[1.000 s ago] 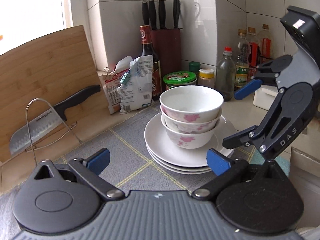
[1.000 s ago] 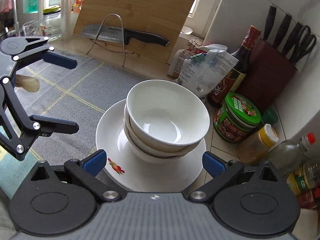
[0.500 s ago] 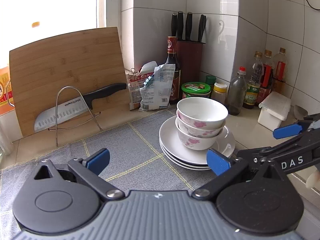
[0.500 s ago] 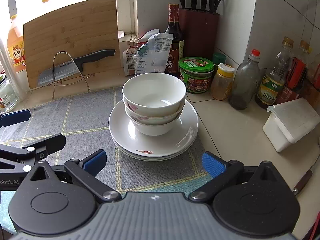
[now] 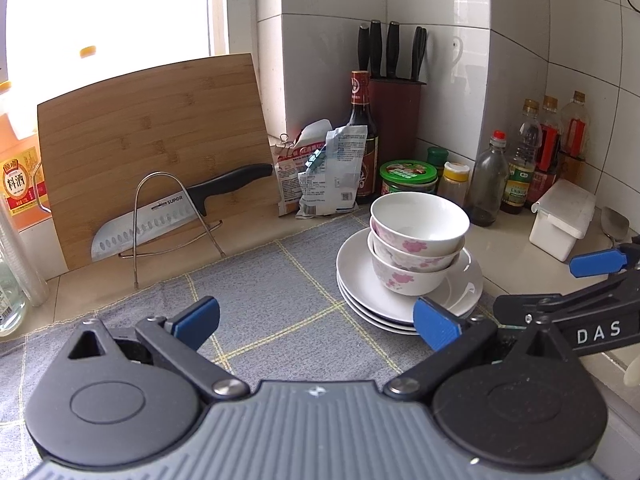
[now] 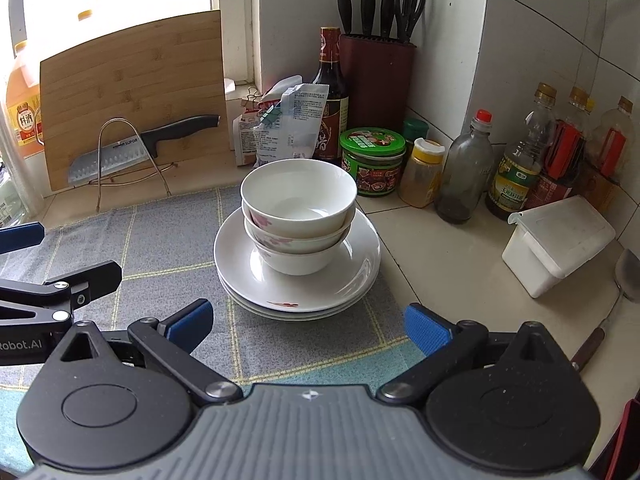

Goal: Organize plates and bowls

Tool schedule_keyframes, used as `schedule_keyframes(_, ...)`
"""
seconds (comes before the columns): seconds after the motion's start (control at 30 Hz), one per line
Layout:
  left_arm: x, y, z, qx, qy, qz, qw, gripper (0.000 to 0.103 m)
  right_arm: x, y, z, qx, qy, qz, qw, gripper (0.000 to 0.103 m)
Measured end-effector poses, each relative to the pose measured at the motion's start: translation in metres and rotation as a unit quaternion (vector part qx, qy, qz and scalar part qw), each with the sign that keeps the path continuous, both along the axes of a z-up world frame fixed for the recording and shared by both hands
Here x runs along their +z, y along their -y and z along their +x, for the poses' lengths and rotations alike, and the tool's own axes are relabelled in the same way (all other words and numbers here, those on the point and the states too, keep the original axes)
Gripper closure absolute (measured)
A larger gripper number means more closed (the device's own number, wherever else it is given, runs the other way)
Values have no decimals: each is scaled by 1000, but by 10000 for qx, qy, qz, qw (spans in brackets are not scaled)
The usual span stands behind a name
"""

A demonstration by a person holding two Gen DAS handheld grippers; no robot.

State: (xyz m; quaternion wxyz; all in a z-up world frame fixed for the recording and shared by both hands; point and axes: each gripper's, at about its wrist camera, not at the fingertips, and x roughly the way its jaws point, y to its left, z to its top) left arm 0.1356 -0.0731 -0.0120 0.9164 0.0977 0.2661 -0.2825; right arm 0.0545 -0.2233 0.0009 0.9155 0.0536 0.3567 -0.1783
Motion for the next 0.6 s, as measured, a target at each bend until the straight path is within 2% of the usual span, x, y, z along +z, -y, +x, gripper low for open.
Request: schedule_keyframes(0.6, 1, 3, 3, -34, -77, -32, 10000, 1, 2, 1, 1, -26, -3, -45, 10000, 0)
